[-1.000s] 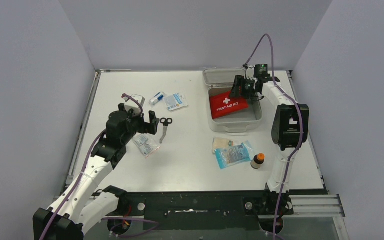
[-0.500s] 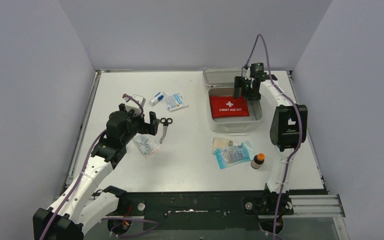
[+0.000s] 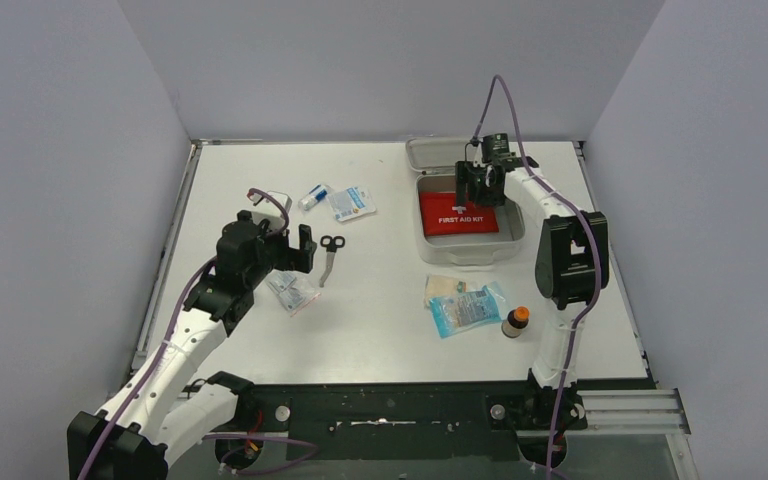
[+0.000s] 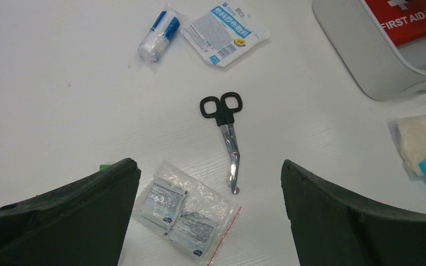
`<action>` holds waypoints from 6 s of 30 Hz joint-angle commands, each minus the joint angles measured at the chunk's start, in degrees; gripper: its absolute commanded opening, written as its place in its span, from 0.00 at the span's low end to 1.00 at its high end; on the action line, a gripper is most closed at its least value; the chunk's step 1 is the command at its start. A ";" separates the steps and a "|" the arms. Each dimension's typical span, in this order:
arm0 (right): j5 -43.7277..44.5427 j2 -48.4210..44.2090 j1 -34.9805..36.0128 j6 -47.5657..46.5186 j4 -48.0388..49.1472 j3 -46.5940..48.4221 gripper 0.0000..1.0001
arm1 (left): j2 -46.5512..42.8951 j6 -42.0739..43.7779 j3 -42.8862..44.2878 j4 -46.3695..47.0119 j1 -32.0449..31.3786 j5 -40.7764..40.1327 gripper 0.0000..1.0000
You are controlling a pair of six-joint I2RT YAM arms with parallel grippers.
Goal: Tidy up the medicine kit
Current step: Place the medicine pouch inside the medicine box, then pick up the pill bottle at the center of the board.
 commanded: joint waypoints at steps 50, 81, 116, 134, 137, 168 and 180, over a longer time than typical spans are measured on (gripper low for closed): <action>3.07 -46.38 8.96 9.30 9.74 -33.08 1.00 | 10.80 -18.09 4.20 -16.72 12.61 -33.70 0.68; -0.19 -44.51 9.21 8.96 13.92 -35.31 1.00 | 14.46 -26.98 4.65 -21.74 18.25 -25.09 0.41; -15.13 -43.74 23.31 28.72 45.92 -40.65 1.00 | 1.32 -46.62 1.55 27.90 17.03 29.72 0.00; -16.34 -40.54 35.94 -36.07 39.85 -34.73 0.97 | 7.73 -49.80 -0.01 32.63 4.52 29.25 0.00; -14.55 -39.56 37.25 -37.28 39.27 -33.64 0.94 | 8.31 -48.58 0.41 31.12 4.24 30.06 0.00; -6.42 -31.52 39.14 -52.48 36.93 -29.51 0.15 | 13.34 -41.74 3.60 21.08 8.62 34.43 0.54; -1.98 -34.86 20.62 -61.84 23.11 -28.57 0.23 | 10.31 -22.13 1.20 3.35 15.00 23.14 0.81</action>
